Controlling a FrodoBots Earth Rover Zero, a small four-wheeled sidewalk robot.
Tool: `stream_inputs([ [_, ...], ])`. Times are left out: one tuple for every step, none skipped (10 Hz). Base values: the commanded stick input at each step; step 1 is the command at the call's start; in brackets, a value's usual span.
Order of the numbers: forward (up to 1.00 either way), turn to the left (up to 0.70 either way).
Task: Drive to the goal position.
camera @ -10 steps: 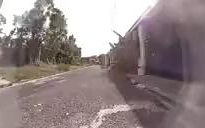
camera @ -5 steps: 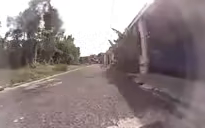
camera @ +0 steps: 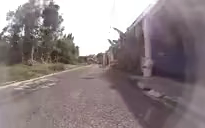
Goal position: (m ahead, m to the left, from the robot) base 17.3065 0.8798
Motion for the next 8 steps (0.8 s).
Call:
stream_inputs([
  [0.85, 0.0],
  [0.85, 0.0],
  [0.85, 0.0],
  [0.85, 0.0],
  [0.85, 0.0],
  [0.85, 0.0],
  [0.85, 0.0],
  [0.85, 0.0],
])
